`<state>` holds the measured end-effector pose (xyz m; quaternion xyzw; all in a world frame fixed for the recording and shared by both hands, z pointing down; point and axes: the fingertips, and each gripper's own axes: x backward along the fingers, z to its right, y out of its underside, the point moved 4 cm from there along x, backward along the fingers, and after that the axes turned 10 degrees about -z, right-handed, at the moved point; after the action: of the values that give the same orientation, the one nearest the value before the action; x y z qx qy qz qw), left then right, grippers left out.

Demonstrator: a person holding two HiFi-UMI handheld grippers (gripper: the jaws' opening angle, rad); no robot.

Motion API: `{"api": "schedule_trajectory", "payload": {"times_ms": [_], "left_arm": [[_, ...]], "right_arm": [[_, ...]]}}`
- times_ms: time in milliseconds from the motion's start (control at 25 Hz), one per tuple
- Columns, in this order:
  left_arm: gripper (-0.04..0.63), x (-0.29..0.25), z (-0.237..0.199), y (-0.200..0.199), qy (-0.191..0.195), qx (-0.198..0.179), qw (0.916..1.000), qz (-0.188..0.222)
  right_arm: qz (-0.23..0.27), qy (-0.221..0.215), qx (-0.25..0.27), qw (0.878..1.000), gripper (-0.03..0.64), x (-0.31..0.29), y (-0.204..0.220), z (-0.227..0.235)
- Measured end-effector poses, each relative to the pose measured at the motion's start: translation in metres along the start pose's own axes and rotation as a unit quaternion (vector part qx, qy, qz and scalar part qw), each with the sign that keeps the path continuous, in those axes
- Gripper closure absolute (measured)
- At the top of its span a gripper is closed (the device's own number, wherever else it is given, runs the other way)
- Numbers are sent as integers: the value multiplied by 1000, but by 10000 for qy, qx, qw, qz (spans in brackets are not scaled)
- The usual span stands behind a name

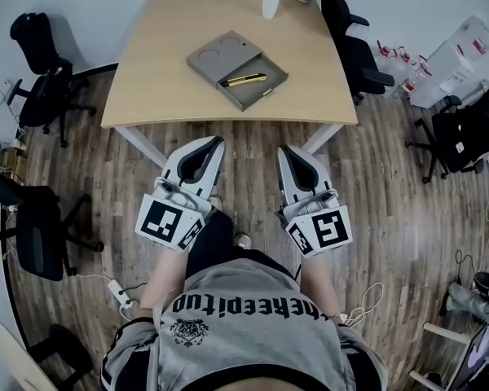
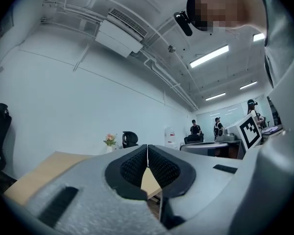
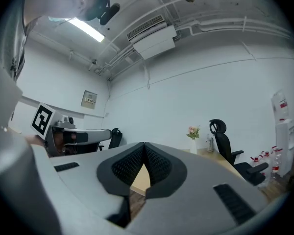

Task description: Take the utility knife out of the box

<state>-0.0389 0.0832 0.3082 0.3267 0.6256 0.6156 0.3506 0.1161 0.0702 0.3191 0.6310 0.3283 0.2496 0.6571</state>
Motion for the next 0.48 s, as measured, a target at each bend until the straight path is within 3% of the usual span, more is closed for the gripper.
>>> {"api": "schedule_trajectory", "payload": {"times_ms": [480], "left_arm": [[577, -36, -39, -3, 194, 26, 9998, -7]], "right_arm": [[-22, 226, -41, 9997, 611, -42, -7, 23]]}}
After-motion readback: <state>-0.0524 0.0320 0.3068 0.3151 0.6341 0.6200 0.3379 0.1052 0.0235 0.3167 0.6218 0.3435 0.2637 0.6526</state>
